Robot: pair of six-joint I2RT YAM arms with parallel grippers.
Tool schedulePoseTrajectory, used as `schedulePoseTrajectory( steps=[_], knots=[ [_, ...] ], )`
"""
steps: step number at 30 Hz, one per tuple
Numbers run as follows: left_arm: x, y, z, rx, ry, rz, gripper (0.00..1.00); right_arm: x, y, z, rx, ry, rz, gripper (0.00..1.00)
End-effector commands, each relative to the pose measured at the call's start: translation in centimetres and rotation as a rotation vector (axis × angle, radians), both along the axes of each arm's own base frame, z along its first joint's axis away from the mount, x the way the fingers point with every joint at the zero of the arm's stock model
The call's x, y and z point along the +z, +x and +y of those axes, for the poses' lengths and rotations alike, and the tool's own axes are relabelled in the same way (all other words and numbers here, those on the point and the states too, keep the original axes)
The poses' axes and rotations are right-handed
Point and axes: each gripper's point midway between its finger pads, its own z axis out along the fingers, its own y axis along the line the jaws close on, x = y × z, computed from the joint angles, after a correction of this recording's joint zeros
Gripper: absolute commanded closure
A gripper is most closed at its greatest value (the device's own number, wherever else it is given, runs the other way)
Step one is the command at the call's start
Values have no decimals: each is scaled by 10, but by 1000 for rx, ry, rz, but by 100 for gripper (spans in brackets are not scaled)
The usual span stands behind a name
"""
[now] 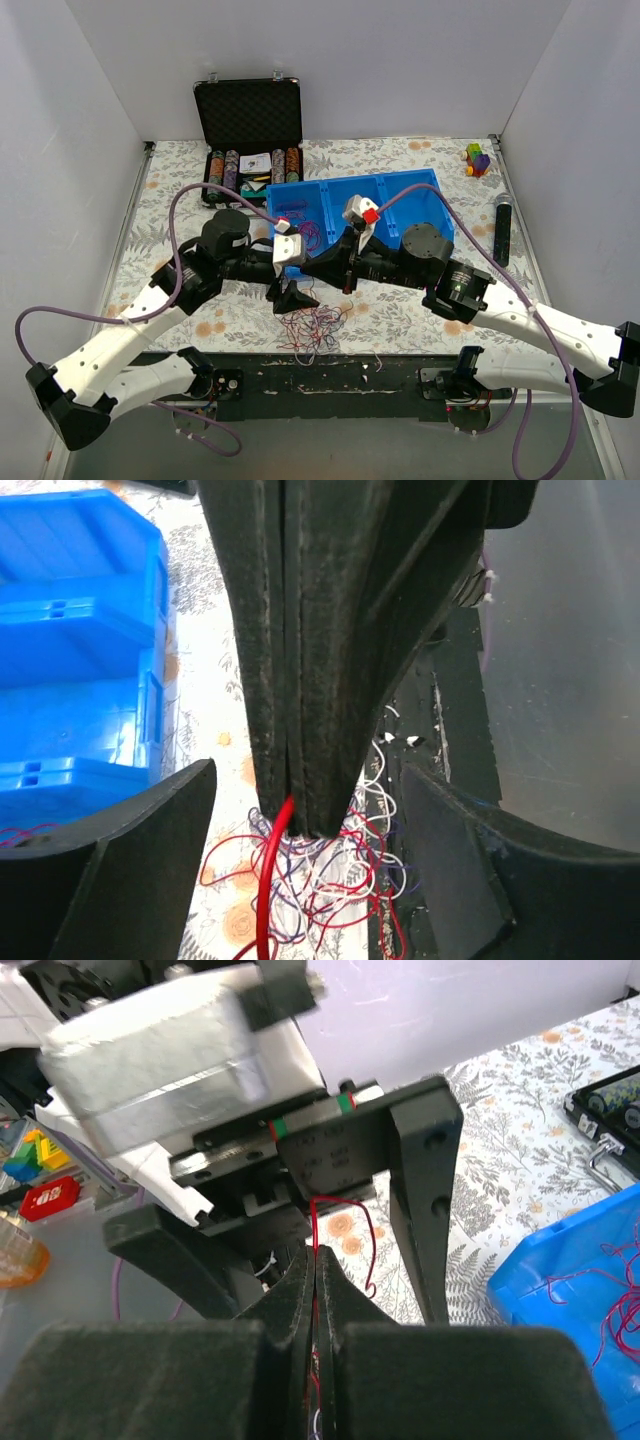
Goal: Untangle the cables
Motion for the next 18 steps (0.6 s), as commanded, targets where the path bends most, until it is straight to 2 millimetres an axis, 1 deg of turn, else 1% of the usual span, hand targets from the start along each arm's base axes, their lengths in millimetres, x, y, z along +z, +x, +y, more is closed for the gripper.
schedulePoseTrajectory(
  steps=[1, 2, 4, 5, 8, 10, 13, 15, 16, 17, 18],
  knots=[
    [6, -7, -11, -60, -52, 57, 33, 56, -2, -7, -12, 155, -92, 99],
    [7, -5, -12, -58, -62, 55, 37, 56, -2, -7, -15, 153, -93, 99],
    [9, -3, -14, -54, -68, 42, 50, 55, 0, -8, -25, 153, -92, 99],
    [10, -1, -14, -46, -66, 34, 60, 56, 0, -10, -32, 159, -94, 99],
    [11, 1, -12, -37, -61, 12, 99, 59, 1, -14, -45, 178, -99, 99],
    [19, 5, -11, -14, -70, -8, 100, 58, 4, -16, -71, 175, -96, 97],
    [45, 16, -10, 38, -86, -76, 100, 38, 17, -25, -158, 128, -61, 61],
    [62, 21, -6, 46, -79, -149, 100, 23, 21, -33, -202, 104, -39, 44],
    [76, 24, -5, 58, -86, -190, 100, 17, 24, -40, -234, 96, -33, 37],
    [86, 27, -2, 74, -86, -220, 100, 6, 25, -44, -252, 79, -23, 32],
    [96, 29, 0, 82, -85, -258, 100, -2, 25, -48, -261, 66, -17, 25]
  ],
)
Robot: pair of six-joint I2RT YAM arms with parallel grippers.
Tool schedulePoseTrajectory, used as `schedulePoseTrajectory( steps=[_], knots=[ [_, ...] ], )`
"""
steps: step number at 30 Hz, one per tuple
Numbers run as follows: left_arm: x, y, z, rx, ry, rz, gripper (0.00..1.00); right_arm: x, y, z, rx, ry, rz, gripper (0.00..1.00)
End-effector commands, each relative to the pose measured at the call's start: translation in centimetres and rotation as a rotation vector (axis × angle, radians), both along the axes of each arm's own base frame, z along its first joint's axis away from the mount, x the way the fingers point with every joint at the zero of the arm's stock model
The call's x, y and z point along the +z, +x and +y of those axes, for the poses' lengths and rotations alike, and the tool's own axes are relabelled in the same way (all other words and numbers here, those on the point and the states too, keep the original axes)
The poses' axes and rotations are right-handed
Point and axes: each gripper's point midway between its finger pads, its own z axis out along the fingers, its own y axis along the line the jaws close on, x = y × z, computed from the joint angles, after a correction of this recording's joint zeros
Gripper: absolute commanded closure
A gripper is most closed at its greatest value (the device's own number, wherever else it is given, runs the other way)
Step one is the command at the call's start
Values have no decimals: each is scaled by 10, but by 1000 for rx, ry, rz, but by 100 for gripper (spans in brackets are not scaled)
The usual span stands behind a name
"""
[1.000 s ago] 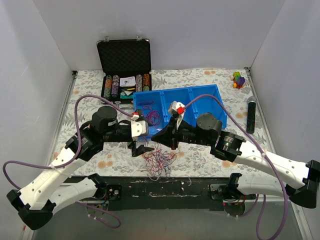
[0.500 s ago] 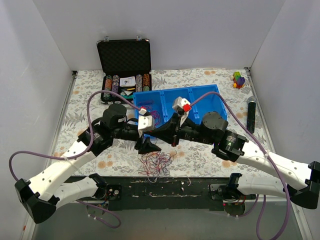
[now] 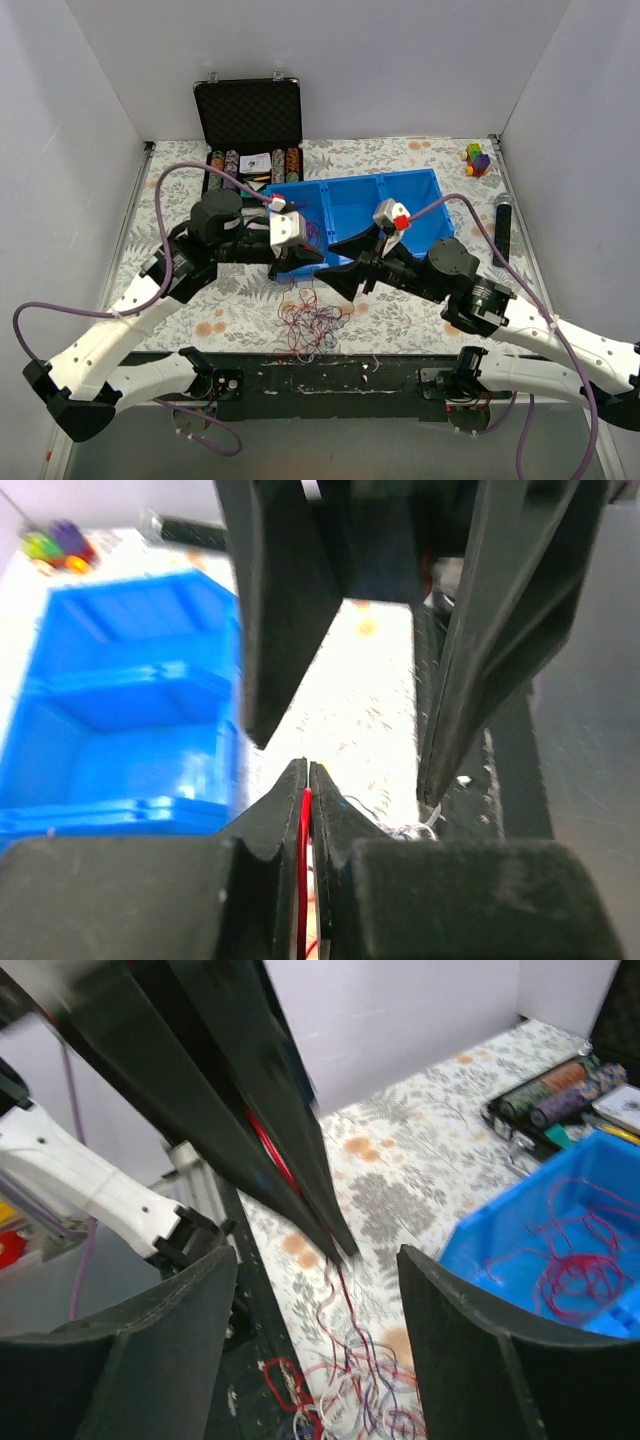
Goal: Untangle the cables
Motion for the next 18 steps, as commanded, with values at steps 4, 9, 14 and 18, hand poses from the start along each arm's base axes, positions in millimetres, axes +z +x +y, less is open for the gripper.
schedulePoseTrajectory(
  steps=[4, 9, 14, 18],
  knots=[
    [82, 11, 20, 58, -11, -277, 100, -72, 10, -29, -131, -116, 89, 16],
    [102, 6, 30, 57, 8, -325, 100, -141, 8, -31, -151, -233, 212, 14],
    [124, 0, 34, 50, -17, -371, 100, -162, 20, -20, -209, -213, 247, 12],
    [147, 0, 33, 52, -35, -375, 100, -158, 32, -6, -259, -212, 170, 11]
  ],
)
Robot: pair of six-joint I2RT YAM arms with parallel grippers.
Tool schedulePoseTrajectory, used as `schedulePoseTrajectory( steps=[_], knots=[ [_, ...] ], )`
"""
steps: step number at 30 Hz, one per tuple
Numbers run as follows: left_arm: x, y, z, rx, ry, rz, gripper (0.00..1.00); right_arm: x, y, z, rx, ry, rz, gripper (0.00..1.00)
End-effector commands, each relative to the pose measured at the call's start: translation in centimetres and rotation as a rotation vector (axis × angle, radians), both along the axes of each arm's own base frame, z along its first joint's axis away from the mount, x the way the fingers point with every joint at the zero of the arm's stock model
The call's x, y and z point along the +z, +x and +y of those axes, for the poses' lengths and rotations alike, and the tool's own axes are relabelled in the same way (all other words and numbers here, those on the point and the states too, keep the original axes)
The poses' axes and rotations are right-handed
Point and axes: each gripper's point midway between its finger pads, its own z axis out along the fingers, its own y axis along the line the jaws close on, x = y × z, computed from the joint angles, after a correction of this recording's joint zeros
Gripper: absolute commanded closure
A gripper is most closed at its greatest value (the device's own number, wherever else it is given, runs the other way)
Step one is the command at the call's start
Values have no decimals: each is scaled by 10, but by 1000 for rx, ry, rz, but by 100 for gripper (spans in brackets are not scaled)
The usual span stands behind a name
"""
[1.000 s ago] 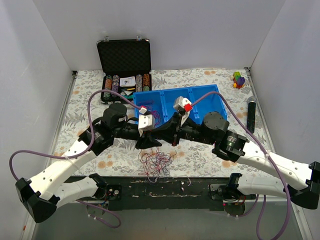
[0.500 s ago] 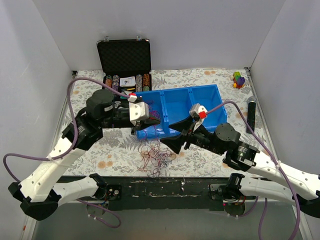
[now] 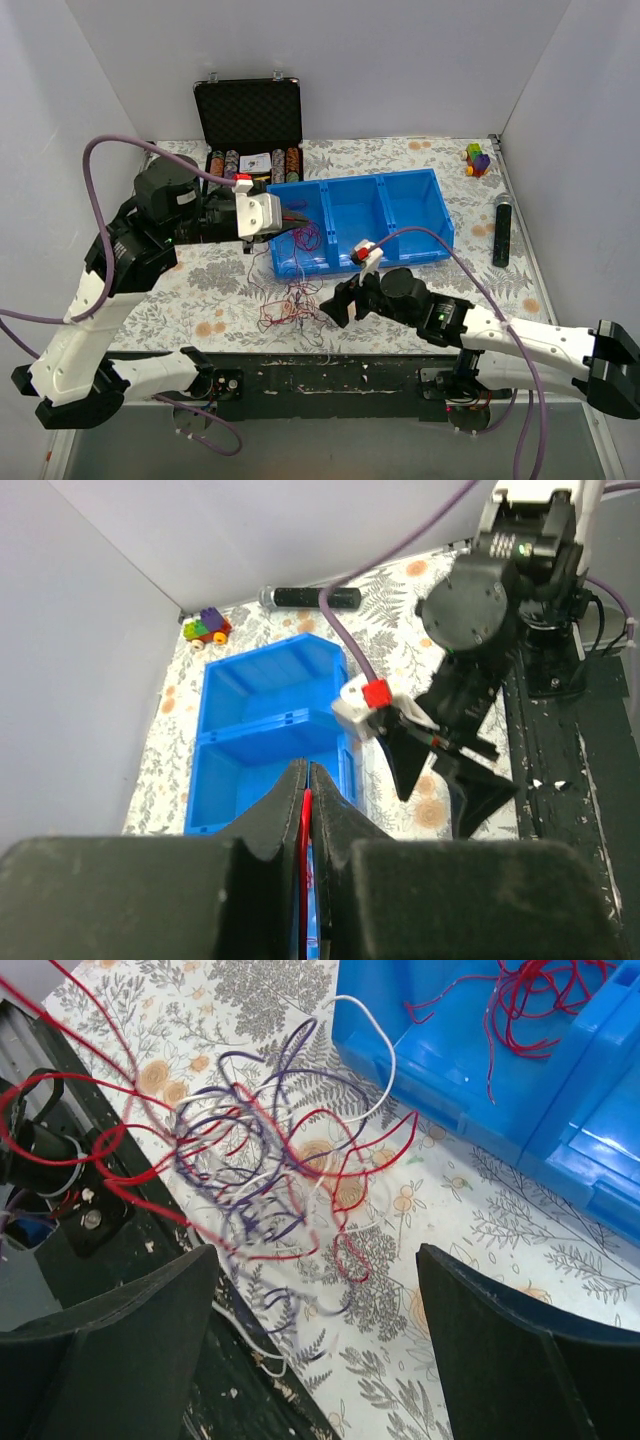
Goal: Untangle the cables
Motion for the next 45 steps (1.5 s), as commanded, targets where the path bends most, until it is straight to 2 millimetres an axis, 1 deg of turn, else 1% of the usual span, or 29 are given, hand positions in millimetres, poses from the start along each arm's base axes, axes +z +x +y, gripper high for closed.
schedulePoseTrajectory(
  steps=[1, 3, 4, 8, 10, 11, 12, 14, 17, 20, 21, 23, 25, 26, 28, 30, 33, 36, 39, 42, 43, 45],
  knots=[
    [31, -4, 5, 1, -28, -34, 100, 40, 17, 27, -48, 127, -122, 11],
    [37, -9, 5, -11, -50, -20, 100, 38, 18, 41, -35, 113, -137, 11],
    [41, -11, 4, -14, -67, -17, 100, 40, 20, 49, -39, 104, -144, 11],
    [45, -15, 6, -21, -80, -9, 100, 39, 27, 72, -45, 86, -135, 13],
    [46, -16, 7, -19, -81, -10, 100, 40, 17, 86, 25, 116, -113, 17],
    [46, -16, 7, -19, -80, -9, 100, 40, 12, 90, 42, 129, -104, 19],
    [46, -16, 8, -16, -82, -10, 100, 38, 9, 92, 53, 137, -96, 23],
    [48, -15, 8, -9, -91, -12, 100, 31, 4, 93, 64, 144, -69, 34],
    [62, -14, 10, 7, -121, -39, 100, 17, 0, 89, 48, 127, -29, 61],
    [89, -9, 16, 46, -156, -125, 100, -7, -1, 76, 12, 76, -5, 96],
    [101, -7, 19, 61, -168, -164, 100, -17, -1, 71, 0, 43, -2, 99],
    [123, -6, 26, 87, -191, -254, 100, -44, -1, 55, -40, -40, 14, 99],
    [145, -4, 34, 122, -230, -339, 100, -66, -2, 39, -81, -103, 35, 99],
    [159, -5, 38, 139, -262, -382, 100, -76, -4, 32, -92, -125, 50, 99],
    [179, -5, 48, 174, -295, -492, 100, -95, -6, 17, -126, -175, 77, 99],
    [200, -6, 58, 216, -342, -588, 100, -108, -6, 1, -173, -224, 98, 99],
    [220, -2, 71, 291, -381, -748, 100, -116, -4, -14, -236, -257, 118, 99],
    [234, 4, 79, 357, -396, -869, 100, -115, 1, -28, -310, -260, 123, 99],
    [245, 8, 82, 385, -391, -918, 100, -113, 5, -41, -376, -267, 124, 99],
    [250, 4, 83, 381, -372, -1009, 100, -121, 5, -53, -421, -313, 139, 99],
    [253, 2, 84, 382, -382, -1030, 100, -124, 4, -55, -423, -323, 149, 99],
    [258, -2, 85, 377, -405, -1031, 100, -127, 3, -60, -444, -338, 160, 99]
  ],
)
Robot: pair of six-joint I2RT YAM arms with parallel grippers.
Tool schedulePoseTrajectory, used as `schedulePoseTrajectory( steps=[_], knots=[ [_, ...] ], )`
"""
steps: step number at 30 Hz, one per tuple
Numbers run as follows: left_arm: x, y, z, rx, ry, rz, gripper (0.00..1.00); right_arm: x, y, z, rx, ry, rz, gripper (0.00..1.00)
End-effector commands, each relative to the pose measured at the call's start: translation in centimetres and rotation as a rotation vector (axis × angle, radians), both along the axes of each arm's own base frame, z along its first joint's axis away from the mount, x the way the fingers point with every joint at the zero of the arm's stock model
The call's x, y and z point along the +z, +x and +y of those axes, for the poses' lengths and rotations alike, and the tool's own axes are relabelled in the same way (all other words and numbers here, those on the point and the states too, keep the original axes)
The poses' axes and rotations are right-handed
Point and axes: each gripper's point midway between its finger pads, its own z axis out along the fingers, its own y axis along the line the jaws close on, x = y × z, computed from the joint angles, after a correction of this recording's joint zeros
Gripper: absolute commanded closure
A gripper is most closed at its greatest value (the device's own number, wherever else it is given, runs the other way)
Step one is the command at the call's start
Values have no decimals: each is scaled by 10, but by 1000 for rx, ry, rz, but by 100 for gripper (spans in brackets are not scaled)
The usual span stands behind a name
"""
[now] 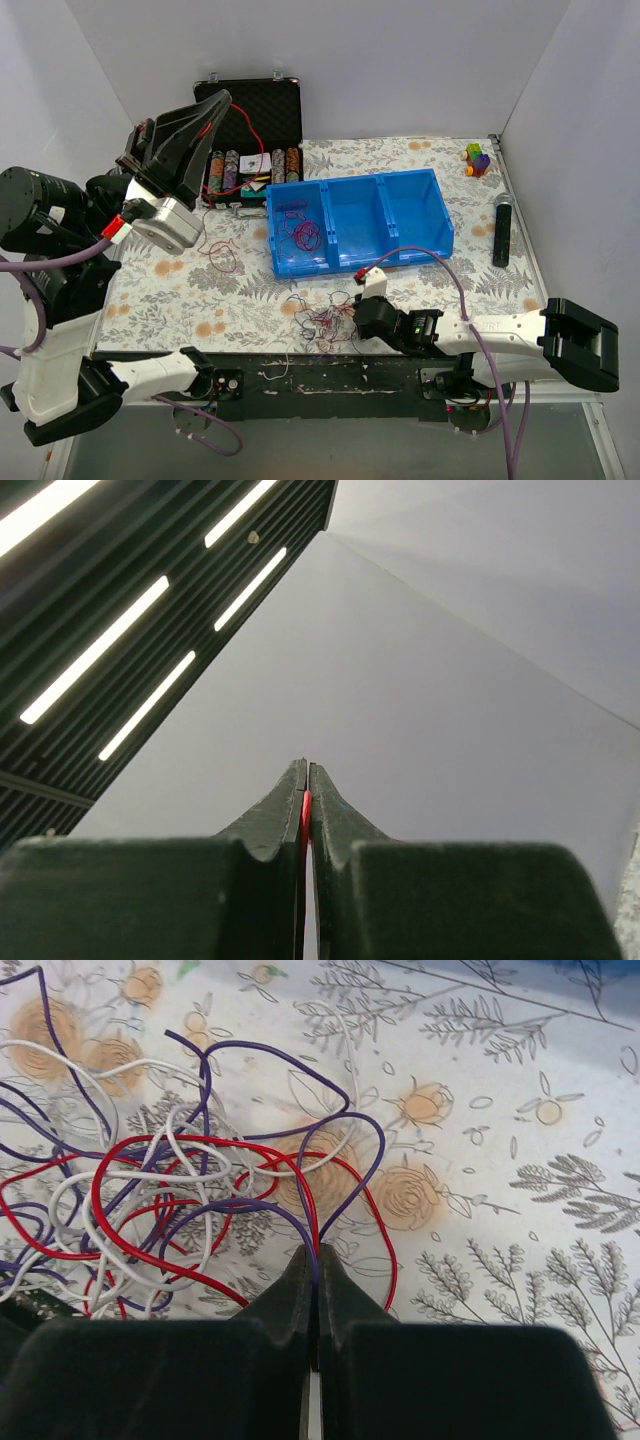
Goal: Untangle the cables
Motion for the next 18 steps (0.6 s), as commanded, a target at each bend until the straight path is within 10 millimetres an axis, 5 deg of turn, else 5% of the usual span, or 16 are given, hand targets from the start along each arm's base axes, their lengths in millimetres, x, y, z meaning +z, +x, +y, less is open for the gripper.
schedulePoseTrajectory(
  steps=[1, 4, 11, 18],
  knots=[
    [20, -3, 9, 50, -24, -106, 100, -4, 4, -18, -101, -43, 2, 99],
    [18, -4, 8, 57, 0, -134, 100, 19, 9, -11, -89, 10, -46, 95],
    [-3, 3, 1, 51, 39, -89, 100, 97, 27, -3, -108, 137, -190, 54],
    [-57, 13, -9, 43, 155, 11, 100, 153, 27, 1, -5, 233, -312, 37]
  ],
)
